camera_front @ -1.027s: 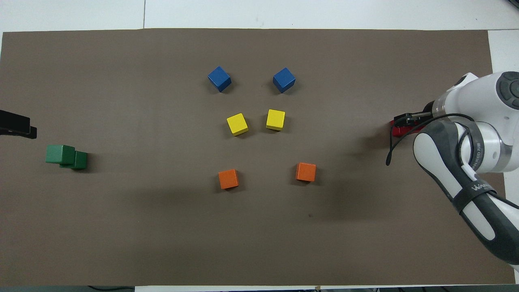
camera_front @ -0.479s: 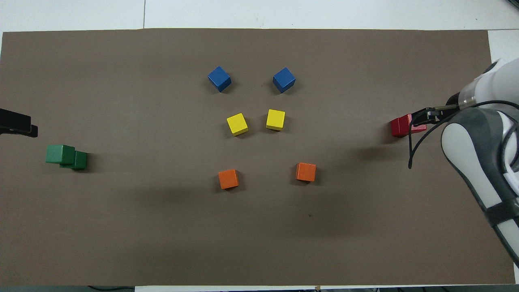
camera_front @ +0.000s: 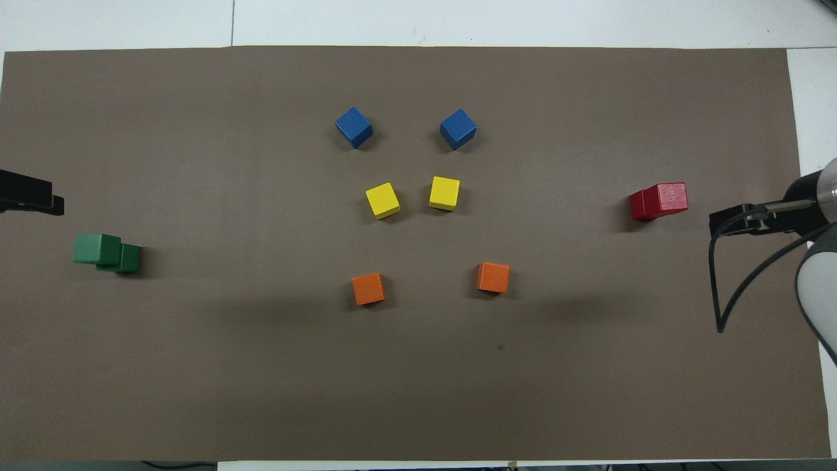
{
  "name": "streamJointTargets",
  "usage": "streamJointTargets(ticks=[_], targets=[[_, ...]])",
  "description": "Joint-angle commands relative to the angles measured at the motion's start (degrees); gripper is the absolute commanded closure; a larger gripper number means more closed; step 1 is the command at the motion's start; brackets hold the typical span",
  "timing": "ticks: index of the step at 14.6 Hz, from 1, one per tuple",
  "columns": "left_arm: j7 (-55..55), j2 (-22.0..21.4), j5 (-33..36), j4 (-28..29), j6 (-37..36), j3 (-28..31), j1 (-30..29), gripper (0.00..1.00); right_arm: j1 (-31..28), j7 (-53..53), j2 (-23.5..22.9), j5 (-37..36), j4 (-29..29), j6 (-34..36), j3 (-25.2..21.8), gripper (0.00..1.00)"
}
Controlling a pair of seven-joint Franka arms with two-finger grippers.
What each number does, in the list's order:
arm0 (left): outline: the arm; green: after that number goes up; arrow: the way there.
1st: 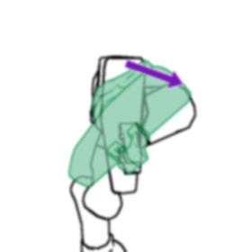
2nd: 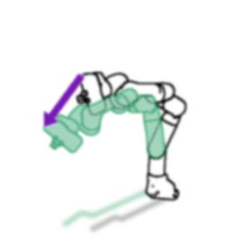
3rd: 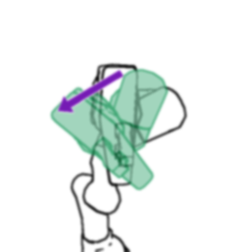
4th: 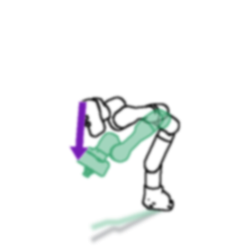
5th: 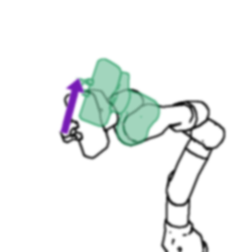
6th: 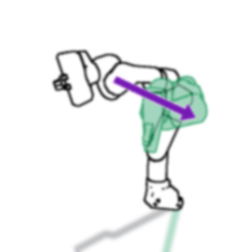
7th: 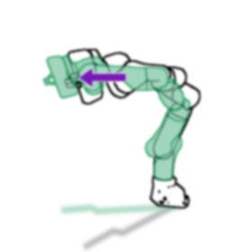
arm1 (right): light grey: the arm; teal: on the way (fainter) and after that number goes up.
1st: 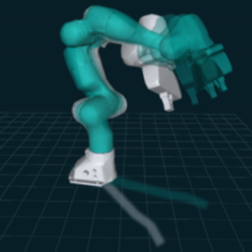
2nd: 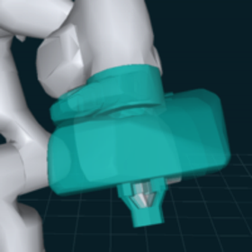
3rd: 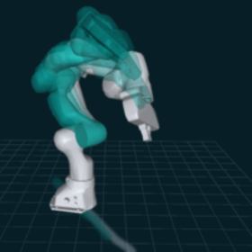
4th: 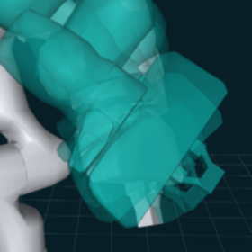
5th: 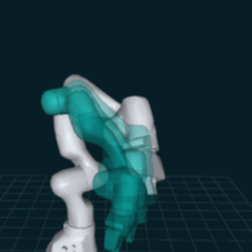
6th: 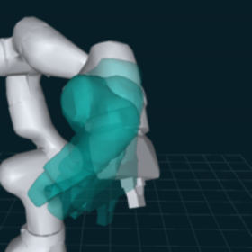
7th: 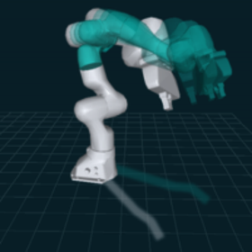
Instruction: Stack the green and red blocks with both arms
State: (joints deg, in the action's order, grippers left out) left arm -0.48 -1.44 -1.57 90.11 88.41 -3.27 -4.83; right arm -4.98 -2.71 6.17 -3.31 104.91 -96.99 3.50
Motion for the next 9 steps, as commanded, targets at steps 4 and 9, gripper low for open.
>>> streamJointTargets(ticks=[4,9], targets=[[0.4,-2.2,-1.1,2.6,1.6,0.3,0.1,0.00,-0.6,-2.7,-4.2,0.9,-5.6,2.6,0.1,0.00],[0.4,-2.2,-1.1,2.6,1.6,0.3,0.1,0.00,-0.6,-2.6,-4.2,1.0,-5.7,2.7,0.1,0.00]])
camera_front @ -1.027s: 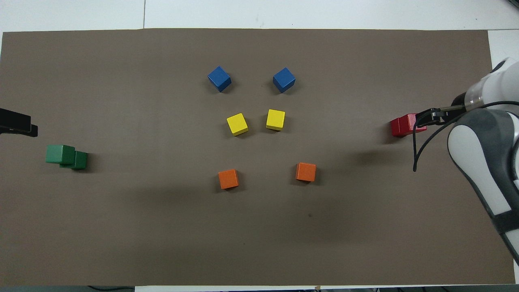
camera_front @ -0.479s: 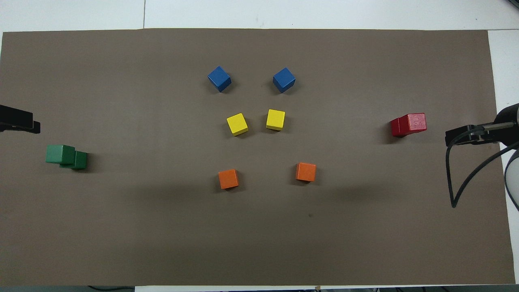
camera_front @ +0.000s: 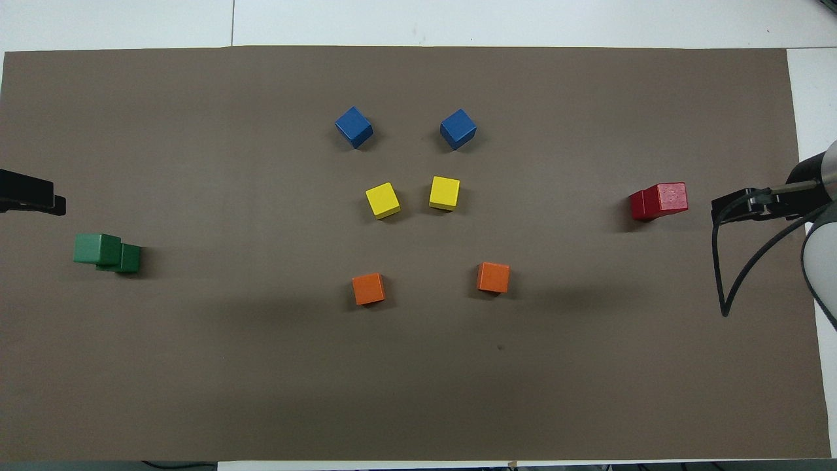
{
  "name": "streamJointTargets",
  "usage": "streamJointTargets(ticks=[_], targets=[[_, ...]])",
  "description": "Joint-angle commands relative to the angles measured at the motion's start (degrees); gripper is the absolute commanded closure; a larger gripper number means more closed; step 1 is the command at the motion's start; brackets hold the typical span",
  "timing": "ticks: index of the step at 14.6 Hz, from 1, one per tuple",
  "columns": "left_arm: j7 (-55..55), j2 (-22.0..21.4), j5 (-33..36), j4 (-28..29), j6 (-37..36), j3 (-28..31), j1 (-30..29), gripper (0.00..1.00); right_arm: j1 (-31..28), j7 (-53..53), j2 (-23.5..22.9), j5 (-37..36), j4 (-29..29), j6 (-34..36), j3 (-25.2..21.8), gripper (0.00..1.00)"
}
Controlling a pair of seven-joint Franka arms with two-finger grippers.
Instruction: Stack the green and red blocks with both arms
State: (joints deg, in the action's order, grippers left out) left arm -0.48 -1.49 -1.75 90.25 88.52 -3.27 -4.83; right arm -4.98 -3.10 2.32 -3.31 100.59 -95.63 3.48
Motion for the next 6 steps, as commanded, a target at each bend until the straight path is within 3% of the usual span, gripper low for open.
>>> streamJointTargets(ticks=[1,6], targets=[[0.4,-2.1,-0.9,2.5,1.5,0.3,0.1,0.00,-0.6,-2.2,-0.4,1.0,-1.4,1.3,0.1,0.00],[0.4,-2.0,-0.9,2.5,1.5,0.2,0.1,0.00,-1.2,-1.8,-0.4,5.0,-1.7,2.5,0.0,0.00]])
